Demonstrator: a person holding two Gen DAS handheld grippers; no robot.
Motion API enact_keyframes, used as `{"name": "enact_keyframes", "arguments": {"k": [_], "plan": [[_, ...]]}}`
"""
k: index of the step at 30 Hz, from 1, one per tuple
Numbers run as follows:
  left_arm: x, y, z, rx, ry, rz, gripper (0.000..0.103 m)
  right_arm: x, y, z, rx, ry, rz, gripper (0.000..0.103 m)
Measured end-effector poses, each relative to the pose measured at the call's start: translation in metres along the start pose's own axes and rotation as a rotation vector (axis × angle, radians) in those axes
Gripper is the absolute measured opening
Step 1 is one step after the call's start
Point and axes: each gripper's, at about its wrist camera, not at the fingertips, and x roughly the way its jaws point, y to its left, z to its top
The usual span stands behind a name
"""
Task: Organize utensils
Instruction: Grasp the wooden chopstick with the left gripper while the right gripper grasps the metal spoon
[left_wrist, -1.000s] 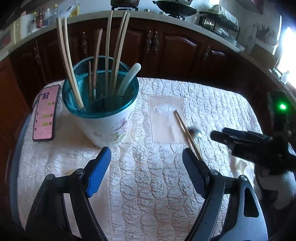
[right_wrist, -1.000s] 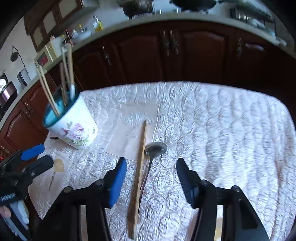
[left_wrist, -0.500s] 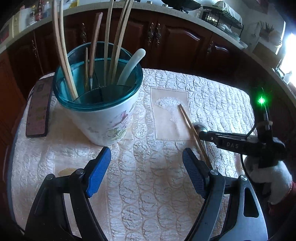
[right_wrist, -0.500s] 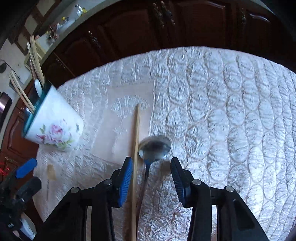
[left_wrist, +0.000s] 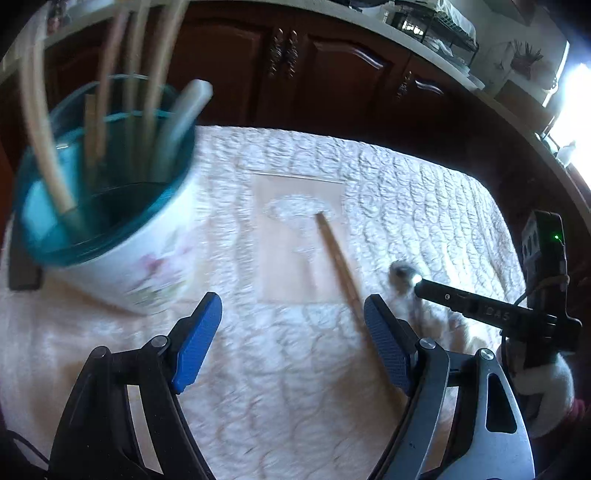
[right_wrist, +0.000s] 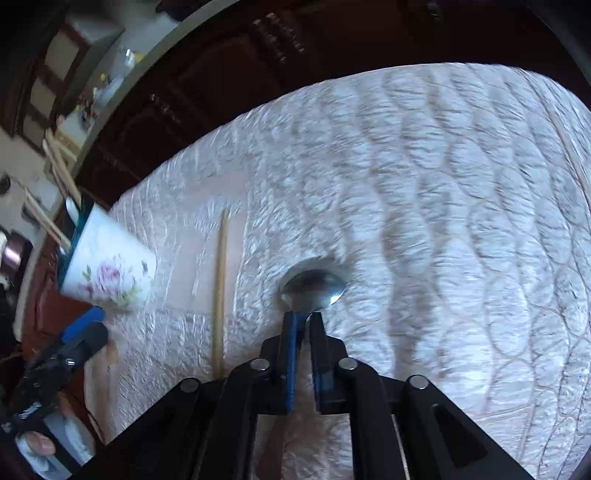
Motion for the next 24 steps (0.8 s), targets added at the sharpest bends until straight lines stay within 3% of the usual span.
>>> {"name": "enact_keyframes", "arguments": {"k": [1, 2, 10, 19, 21, 24], "plan": [[0.007, -0.004, 0.005, -0.006, 0.008, -0.019, 0.080, -0.002, -0.006, 0.002, 0.026, -0.008, 0.025, 0.027], [0.010, -0.007, 0.007, -0.008, 0.012, -0.025, 0.080, -0.003, -0.012, 0.004, 0.045, -0.009, 0.053, 0.028], [0.062, -0.018, 0.035, -0.060, 0.070, -0.019, 0.079, 0.011, -0.046, 0.017, 0.164, 0.048, 0.220, 0.028], [0.107, -0.023, 0.052, -0.059, 0.091, 0.051, 0.043, 0.012, -0.067, 0.021, 0.184, 0.081, 0.328, 0.028], [0.109, -0.026, 0.055, -0.046, 0.088, 0.057, 0.008, 0.015, -0.066, 0.023, 0.171, 0.092, 0.324, 0.022], [0.105, -0.027, 0.054, -0.045, 0.098, 0.022, 0.008, 0.021, -0.062, 0.024, 0.178, 0.097, 0.346, 0.015]]}}
